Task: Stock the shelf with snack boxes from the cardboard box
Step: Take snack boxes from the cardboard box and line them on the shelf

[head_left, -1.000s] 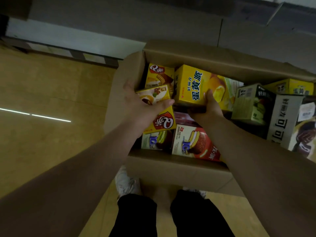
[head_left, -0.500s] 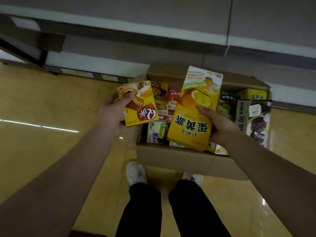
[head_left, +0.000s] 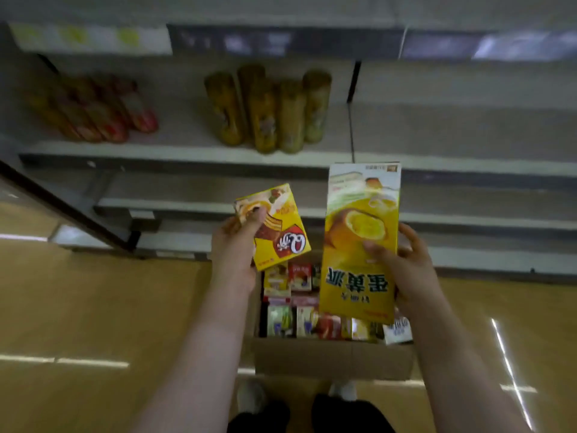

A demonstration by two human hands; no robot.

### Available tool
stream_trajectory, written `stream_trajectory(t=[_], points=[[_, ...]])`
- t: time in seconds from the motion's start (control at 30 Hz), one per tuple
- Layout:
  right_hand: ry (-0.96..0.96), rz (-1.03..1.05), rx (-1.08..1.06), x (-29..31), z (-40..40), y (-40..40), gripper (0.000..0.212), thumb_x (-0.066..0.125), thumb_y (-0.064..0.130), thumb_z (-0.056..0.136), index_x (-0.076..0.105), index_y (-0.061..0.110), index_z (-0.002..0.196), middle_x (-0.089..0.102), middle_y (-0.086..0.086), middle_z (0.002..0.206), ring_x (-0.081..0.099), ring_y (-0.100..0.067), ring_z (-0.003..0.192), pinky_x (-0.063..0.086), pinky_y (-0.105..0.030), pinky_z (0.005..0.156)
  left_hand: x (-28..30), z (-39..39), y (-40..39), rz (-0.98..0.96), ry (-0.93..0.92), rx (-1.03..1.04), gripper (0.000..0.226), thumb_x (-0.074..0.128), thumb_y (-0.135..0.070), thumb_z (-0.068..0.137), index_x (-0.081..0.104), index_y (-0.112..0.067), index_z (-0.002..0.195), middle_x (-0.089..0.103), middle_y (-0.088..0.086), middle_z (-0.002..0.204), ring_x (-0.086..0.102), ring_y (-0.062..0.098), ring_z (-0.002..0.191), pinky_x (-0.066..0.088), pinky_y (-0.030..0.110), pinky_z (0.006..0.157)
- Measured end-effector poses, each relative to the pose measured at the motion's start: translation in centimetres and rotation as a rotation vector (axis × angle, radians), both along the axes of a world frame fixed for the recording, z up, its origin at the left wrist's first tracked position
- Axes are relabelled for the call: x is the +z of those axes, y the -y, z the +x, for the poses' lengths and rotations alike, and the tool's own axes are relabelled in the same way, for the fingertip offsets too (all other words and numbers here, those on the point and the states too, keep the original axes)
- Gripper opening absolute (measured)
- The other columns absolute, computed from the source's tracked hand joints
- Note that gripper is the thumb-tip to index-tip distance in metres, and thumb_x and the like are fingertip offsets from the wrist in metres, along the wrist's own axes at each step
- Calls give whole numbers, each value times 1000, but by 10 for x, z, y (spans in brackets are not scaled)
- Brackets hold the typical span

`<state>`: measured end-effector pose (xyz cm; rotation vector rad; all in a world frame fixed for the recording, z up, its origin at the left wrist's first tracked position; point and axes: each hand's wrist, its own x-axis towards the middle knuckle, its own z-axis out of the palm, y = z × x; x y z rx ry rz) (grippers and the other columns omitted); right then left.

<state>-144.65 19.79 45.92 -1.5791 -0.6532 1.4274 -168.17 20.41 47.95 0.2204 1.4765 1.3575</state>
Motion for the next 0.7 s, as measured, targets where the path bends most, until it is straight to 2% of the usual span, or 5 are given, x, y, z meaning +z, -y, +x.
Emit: stream_trajectory(t=[0.17,0.37,0.47,0.57,0.7], points=[[174,240,118,101,10,-24,63,86,16,67,52,30,118,66,5,107,69,-18,90,57,-45,77,100,5,-19,208,-55,-128,50,81,-21,74,55,-13,117,73,11,101,73,25,85,59,47,74],[74,437,116,216,0,-49,72,88,29,51,54,25,115,70,4,106,72,-21,80,58,-45,68,209,-2,-45,405,-37,-74,52,81,-17,74,56,-7,118,71,18,107,72,31,88,59,51,72],[32,492,123,264,-7,-56,101,93,43,29,53,24,119,71,-1,102,73,-24,80,58,-46,65,257,-8,-55,507,-55,-74,39,80,-14,75,54,-11,105,70,17,107,70,31,94,57,52,81],[34,545,158,304,-13,-61,89,86,31,46,50,22,127,70,-3,105,73,-24,80,58,-48,68,300,-15,-61,610,-96,-70,38,82,-15,72,53,-15,98,69,16,110,68,32,100,54,57,87],[56,662,183,339,-22,-63,78,82,26,51,51,24,124,69,-1,104,74,-20,75,58,-40,61,341,-25,-65,713,-214,-164,46,81,-21,73,53,-12,109,69,14,111,70,29,97,56,54,84]])
